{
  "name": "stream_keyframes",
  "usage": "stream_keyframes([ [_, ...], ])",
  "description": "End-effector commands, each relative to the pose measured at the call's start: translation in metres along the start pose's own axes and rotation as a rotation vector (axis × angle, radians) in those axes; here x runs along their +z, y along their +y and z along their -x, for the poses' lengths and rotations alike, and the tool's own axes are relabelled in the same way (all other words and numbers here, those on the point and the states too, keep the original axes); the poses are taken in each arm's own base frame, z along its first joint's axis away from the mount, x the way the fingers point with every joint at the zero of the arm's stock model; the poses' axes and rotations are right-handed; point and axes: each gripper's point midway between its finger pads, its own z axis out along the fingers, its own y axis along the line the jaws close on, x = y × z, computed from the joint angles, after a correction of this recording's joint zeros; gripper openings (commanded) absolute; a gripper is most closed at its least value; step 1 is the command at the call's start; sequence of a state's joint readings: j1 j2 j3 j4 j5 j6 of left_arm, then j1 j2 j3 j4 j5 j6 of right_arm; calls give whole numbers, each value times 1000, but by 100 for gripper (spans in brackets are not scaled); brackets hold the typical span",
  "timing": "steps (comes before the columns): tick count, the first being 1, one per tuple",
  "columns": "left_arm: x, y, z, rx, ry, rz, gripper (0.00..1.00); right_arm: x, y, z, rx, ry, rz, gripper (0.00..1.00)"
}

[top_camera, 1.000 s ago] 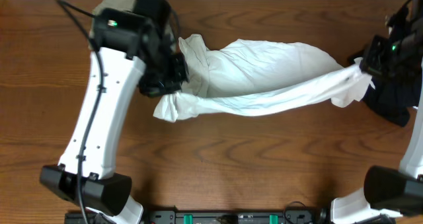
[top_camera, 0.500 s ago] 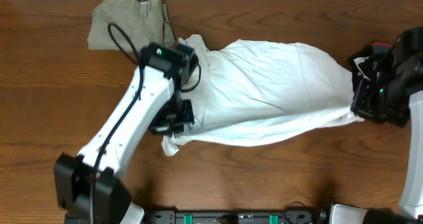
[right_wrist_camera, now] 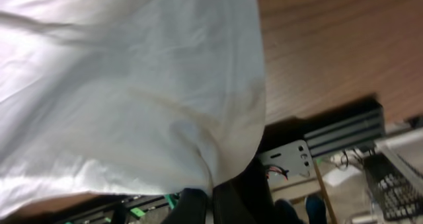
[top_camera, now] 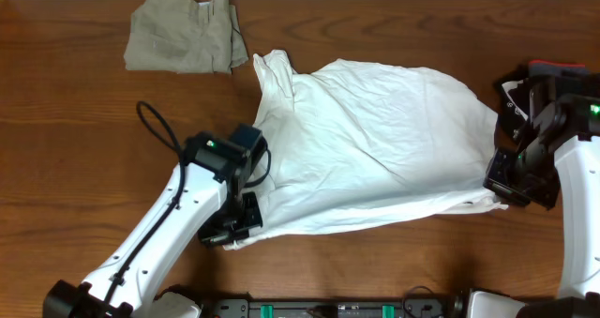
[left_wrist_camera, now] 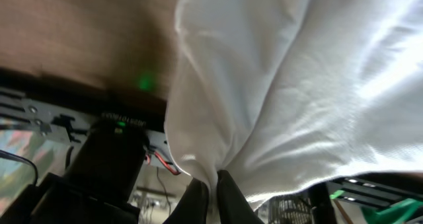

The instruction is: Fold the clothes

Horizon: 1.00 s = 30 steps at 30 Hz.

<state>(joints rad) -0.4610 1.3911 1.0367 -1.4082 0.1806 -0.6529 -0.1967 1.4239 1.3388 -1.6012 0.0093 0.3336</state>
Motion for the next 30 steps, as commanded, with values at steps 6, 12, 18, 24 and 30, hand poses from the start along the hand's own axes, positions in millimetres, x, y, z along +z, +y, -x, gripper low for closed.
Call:
stream_keyframes([
  [6, 11, 6, -10, -23, 41, 15, 6, -8, -20, 7, 151, -101, -106, 1],
  [12, 3, 5, 7, -14, -49, 22, 6, -12, -15, 17, 131, -161, -72, 1],
  [18, -25, 3, 19, -7, -175, -14, 8, -23, -3, 26, 80, -244, 9, 8],
  [24, -23, 19, -4, -14, -79, 43, 27, -19, -4, 15, 55, -187, 5, 25],
  [30, -23, 33, -20, -17, -15, 100, 29, -18, -6, 9, 54, -165, -3, 38],
])
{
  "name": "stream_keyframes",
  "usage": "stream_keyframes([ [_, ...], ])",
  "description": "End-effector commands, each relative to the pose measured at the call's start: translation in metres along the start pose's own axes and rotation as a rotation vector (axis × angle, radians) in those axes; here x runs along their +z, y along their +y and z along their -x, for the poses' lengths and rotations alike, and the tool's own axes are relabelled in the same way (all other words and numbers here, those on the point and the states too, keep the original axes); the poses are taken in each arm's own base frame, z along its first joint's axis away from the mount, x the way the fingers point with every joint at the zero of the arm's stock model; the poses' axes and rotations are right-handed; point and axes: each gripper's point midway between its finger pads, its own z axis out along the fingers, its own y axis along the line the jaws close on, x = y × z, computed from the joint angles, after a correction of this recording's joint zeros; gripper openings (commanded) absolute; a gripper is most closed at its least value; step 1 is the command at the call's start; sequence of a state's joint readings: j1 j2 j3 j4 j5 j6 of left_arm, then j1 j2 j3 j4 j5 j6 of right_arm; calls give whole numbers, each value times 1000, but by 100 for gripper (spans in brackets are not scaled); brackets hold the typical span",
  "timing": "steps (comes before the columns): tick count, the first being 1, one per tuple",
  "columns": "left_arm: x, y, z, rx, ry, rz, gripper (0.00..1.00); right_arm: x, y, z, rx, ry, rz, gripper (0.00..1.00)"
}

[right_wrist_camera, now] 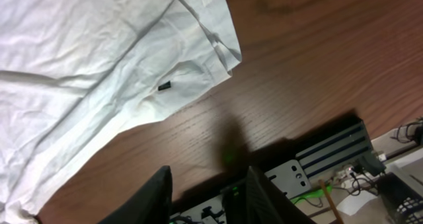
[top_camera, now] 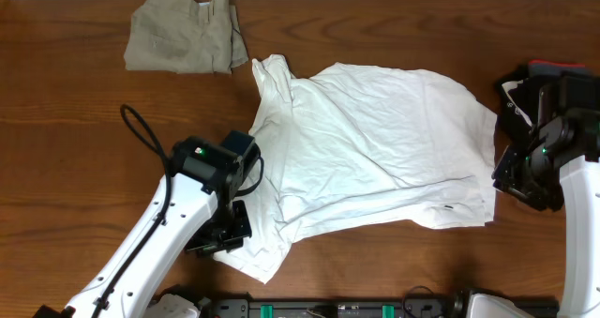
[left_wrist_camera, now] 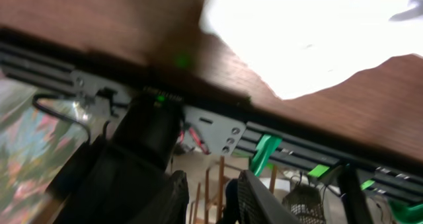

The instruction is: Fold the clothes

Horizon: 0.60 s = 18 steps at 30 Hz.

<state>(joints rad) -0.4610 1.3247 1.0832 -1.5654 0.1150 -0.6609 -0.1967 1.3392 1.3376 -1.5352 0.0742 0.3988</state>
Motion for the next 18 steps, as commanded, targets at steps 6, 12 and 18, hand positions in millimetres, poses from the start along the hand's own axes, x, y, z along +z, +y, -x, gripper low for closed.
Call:
stream_keyframes([
  [6, 3, 8, -5, 6, 16, 42, 87, -2, 0, -6, -19, 12, 0, 49],
  [12, 23, -22, -2, 33, 22, -74, 98, -2, 1, -3, -16, 2, 4, 79],
  [18, 48, -31, 8, -91, 8, -101, 98, 4, 6, -7, -14, 23, 24, 99],
])
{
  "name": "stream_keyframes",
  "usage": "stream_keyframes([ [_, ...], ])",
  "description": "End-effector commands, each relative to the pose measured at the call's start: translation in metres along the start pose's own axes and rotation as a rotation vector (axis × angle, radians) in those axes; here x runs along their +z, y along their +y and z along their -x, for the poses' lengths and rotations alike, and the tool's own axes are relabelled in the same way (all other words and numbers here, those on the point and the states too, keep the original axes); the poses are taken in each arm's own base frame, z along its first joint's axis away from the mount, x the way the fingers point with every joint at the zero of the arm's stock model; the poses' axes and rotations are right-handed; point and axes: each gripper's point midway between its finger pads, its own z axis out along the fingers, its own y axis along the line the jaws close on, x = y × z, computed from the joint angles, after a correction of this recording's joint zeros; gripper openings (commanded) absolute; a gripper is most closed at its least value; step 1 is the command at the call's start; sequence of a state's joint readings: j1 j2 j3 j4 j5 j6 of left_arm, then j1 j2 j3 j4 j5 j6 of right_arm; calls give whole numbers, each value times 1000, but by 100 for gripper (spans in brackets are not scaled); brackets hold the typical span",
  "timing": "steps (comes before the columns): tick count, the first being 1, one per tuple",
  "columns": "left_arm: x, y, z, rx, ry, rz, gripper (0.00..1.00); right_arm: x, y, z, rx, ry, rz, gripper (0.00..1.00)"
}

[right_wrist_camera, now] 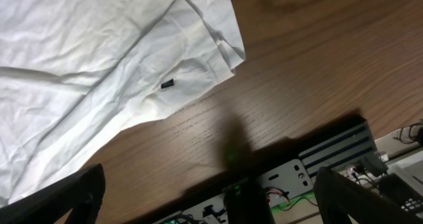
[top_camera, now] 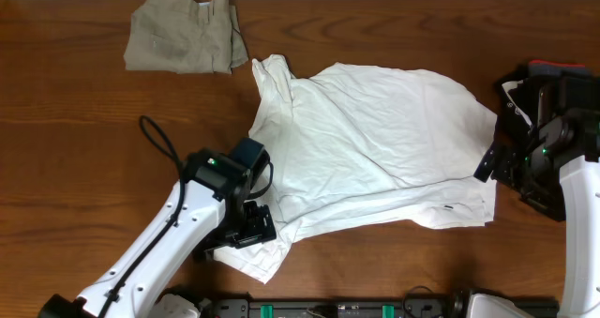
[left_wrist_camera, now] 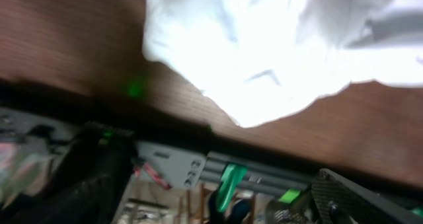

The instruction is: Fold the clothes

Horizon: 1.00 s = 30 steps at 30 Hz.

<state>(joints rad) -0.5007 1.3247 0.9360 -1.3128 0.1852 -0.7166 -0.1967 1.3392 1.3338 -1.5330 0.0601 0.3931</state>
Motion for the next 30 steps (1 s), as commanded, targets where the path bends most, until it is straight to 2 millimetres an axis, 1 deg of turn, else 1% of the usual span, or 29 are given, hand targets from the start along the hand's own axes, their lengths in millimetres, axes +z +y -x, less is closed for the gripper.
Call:
stream_keyframes([
  [1, 17, 6, -9, -92, 44, 17, 98, 5, 4, -8, -8, 26, 16, 99],
  [4, 35, 2, -14, -95, 83, -15, 98, 15, 9, -11, 1, 48, 38, 99],
  [8, 54, -1, -16, -97, 101, -53, 98, 31, 16, -15, 3, 74, 71, 99],
  [12, 58, -4, -13, -102, 88, -65, 98, 44, 15, -19, 2, 91, 64, 99],
  [15, 60, 1, -9, -136, 68, -42, 98, 49, 15, -21, 3, 99, 62, 99],
  [17, 64, 3, -9, -162, 66, -33, 98, 51, 15, -22, 3, 105, 63, 99],
  [23, 86, 2, -4, -231, 44, -61, 98, 55, 18, -18, 11, 89, 78, 99],
  [30, 104, 2, -1, -321, 28, -86, 98, 55, 22, -15, 11, 76, 95, 99],
])
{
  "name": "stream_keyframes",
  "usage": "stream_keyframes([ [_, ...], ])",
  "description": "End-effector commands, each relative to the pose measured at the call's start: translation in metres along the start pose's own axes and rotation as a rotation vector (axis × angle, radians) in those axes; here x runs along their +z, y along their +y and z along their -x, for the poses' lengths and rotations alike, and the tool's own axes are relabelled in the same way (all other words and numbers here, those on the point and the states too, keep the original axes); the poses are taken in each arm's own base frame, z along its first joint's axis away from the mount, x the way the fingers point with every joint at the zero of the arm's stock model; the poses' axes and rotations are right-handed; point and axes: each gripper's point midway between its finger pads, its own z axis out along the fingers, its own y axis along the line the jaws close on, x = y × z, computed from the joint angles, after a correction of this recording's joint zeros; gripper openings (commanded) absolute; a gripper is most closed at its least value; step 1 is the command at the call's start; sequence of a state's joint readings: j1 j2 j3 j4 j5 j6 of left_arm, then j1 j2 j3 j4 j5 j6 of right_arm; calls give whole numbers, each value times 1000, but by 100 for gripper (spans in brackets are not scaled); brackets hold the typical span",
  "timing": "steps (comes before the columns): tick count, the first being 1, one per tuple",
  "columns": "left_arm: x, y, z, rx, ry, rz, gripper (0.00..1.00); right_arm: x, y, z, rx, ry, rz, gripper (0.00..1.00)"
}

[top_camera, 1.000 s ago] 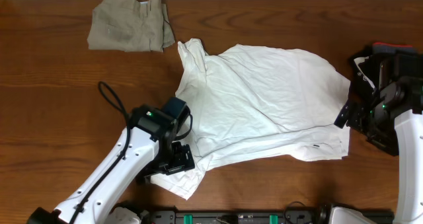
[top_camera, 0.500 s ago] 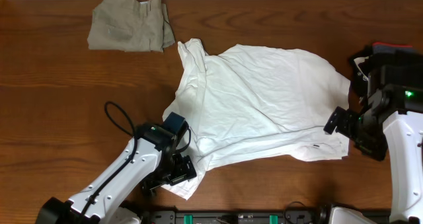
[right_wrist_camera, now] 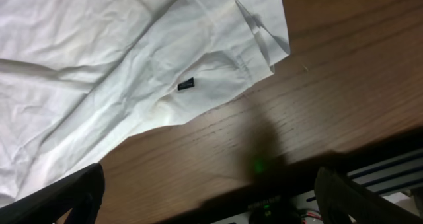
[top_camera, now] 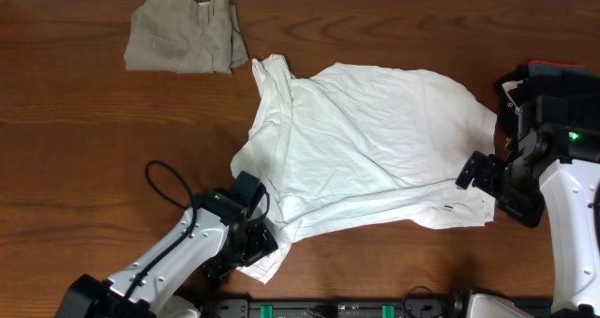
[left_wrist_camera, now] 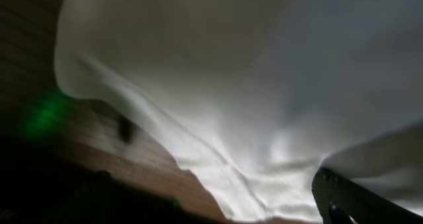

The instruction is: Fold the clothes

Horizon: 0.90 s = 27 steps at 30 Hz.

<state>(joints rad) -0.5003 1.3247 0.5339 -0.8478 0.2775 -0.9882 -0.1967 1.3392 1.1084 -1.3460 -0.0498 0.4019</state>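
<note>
A white shirt (top_camera: 366, 149) lies spread and creased across the middle of the table, its lower edge doubled over. My left gripper (top_camera: 255, 245) is open at the shirt's lower left corner; in the left wrist view the fabric (left_wrist_camera: 218, 85) fills the frame close ahead of the gripper (left_wrist_camera: 211, 184). My right gripper (top_camera: 486, 179) is open at the shirt's lower right corner. The right wrist view shows that corner with a small black tag (right_wrist_camera: 186, 84) ahead of the gripper (right_wrist_camera: 210, 178), bare wood between the wide jaws.
A folded khaki garment (top_camera: 183, 32) lies at the back left. A dark and red object (top_camera: 548, 74) sits at the right edge behind the right arm. A black rail (top_camera: 328, 309) runs along the table's front edge.
My left gripper has come down and nearer, close onto the shirt's lower left corner. The right gripper has shifted a little left and forward toward the lower right corner. Both stay open.
First both grippers were shut on the shirt's lower corners, holding the hem up. Then the shirt lay on the table, let go, with its lower edge doubled, and the jaws stood apart. The jaws then stood wide, and now both sit near the corners.
</note>
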Motion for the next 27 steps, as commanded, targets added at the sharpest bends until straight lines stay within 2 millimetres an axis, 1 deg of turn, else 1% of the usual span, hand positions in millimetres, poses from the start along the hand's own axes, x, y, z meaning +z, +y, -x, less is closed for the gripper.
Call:
stream_keyframes([
  [1, 8, 6, 2, -59, -17, 10, 98, 0, 3, -1, 2, -6, 11, 99],
  [5, 15, 3, 6, -60, -32, -19, 100, 0, 5, 2, 8, -18, 16, 99],
  [6, 17, 3, 6, -70, -35, -24, 97, 0, 5, 3, 15, -20, 18, 99],
  [8, 22, 4, 6, -87, -35, -30, 88, 0, 6, 5, 20, -29, 22, 99],
  [9, 23, 4, 6, -86, -33, -33, 81, 0, 6, 6, 20, -33, 24, 99],
  [12, 24, 5, 5, -94, -30, -33, 65, 0, 8, 9, 24, -46, 29, 96],
  [13, 24, 5, 5, -94, -30, -33, 61, 0, 8, 9, 29, -46, 30, 94],
  [14, 24, 5, 5, -94, -30, -33, 61, 0, 8, 9, 34, -46, 32, 92],
  [16, 24, 5, 5, -94, -30, -32, 52, 0, 9, 9, 35, -45, 33, 87],
  [17, 24, 5, 5, -94, -30, -32, 45, 1, 8, 8, 39, -43, 27, 86],
  [19, 24, 5, 5, -94, -30, -32, 35, 5, 4, 8, 62, -43, 10, 86],
  [20, 24, 5, 5, -94, -30, -32, 32, 7, 0, 8, 95, -49, -10, 87],
  [22, 24, 5, 5, -94, -30, -32, 28, 14, -6, 12, 161, -72, -42, 89],
  [24, 24, 5, 5, -94, -30, -32, 23, 25, -5, 17, 168, -94, -32, 91],
  [27, 24, 5, 5, -93, -30, -32, 20, 41, -5, 20, 180, -111, -25, 93],
])
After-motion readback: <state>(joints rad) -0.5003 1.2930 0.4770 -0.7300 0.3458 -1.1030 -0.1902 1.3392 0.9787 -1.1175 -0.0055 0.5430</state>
